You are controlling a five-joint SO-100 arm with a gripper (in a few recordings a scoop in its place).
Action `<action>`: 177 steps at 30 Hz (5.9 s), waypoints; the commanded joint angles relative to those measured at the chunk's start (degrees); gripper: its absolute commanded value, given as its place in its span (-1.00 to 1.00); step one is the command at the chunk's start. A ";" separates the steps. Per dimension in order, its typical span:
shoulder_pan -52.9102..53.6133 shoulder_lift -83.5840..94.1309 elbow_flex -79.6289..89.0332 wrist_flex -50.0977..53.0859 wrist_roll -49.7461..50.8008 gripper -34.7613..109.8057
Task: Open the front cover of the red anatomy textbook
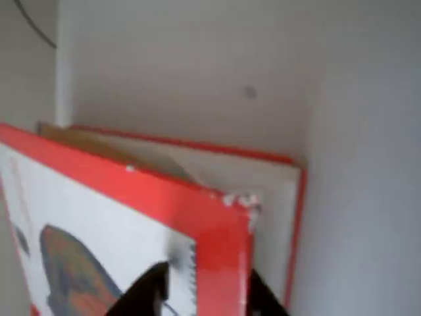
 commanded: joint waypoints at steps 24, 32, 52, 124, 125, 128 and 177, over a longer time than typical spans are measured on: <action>-20.65 8.61 -46.14 32.78 4.48 -0.32; -34.54 6.77 -52.12 36.83 8.00 -0.29; -59.59 -19.34 -74.53 41.48 6.59 0.02; -12.22 57.57 33.40 32.96 8.53 -0.51; -12.22 57.57 33.40 32.96 8.53 -0.52; -12.22 57.57 33.40 32.96 8.53 -0.52; -12.22 57.57 33.40 32.96 8.53 -0.52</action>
